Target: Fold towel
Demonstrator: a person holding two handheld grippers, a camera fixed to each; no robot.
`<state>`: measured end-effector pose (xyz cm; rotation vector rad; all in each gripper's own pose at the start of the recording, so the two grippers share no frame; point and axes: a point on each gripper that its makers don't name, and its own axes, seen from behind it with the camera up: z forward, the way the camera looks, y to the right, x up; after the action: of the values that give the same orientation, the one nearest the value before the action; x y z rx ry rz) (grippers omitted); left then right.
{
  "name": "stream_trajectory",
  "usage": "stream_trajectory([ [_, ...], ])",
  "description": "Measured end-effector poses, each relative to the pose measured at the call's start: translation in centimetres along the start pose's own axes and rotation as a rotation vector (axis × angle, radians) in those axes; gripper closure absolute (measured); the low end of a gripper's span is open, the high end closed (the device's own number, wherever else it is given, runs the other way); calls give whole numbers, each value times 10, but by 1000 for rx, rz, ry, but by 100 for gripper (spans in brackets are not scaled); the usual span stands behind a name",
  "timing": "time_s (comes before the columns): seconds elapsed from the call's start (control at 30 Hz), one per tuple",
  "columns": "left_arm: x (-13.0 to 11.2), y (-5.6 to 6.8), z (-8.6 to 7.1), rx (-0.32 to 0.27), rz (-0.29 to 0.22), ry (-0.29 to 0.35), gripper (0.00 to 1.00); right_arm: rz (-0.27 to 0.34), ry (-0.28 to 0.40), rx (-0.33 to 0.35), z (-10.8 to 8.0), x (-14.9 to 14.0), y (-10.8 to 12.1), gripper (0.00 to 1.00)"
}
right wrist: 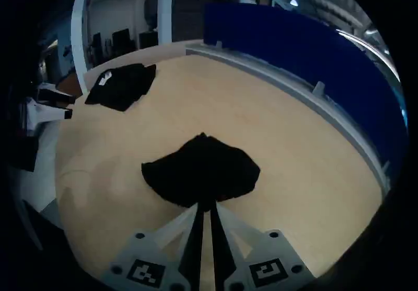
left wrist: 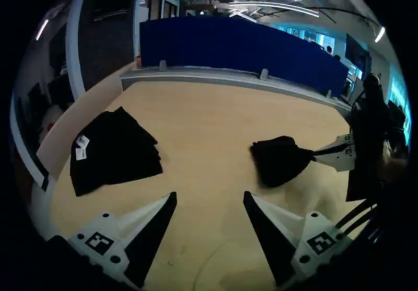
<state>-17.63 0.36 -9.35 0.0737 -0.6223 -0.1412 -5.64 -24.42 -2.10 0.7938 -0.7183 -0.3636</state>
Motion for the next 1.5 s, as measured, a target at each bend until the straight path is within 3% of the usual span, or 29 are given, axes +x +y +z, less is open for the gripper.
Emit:
stream_trajectory([
  [0.17,5,3,0,-7,4,5,6,-5,42,-13,-6,20,9,92],
  [0.9,13,8,1,-12,24,11,6,40,172,-30,-20,56,24,92],
  [1.27,26,11,4,-23,45,23,6,68,260,-66,-60,96,52,92],
  [1.5,35,22,6,-43,63,26,6,92,286,-121,-96,99,85,92],
])
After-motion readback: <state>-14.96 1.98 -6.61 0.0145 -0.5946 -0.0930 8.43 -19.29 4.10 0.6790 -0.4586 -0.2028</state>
